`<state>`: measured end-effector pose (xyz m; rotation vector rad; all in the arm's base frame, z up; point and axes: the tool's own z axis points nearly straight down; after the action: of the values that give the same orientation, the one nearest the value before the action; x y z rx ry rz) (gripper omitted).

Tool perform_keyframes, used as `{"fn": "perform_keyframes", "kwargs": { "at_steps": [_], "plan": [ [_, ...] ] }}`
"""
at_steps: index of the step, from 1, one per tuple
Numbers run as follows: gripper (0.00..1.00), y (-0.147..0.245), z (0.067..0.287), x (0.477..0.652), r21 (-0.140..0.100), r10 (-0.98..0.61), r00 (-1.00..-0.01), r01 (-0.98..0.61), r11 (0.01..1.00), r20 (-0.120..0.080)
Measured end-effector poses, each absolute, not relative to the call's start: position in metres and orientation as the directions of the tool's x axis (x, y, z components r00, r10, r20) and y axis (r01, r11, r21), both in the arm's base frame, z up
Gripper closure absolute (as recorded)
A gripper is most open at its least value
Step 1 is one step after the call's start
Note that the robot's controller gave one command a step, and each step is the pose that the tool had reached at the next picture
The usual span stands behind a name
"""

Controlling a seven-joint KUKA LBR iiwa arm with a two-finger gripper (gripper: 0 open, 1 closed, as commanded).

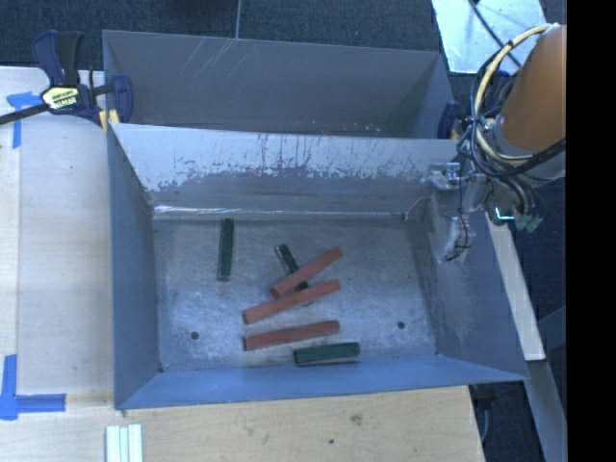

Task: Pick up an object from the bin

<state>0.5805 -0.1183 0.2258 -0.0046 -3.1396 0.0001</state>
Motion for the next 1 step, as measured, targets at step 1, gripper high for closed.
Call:
{"fn": "perform_keyframes", "kwargs": {
  "at_steps": [1],
  "plan": [
    [0.00,-0.0233,0.0660,0.6173,0.003,-0.092,-0.996,-0.092,0.996,0.003]
  ]
}}
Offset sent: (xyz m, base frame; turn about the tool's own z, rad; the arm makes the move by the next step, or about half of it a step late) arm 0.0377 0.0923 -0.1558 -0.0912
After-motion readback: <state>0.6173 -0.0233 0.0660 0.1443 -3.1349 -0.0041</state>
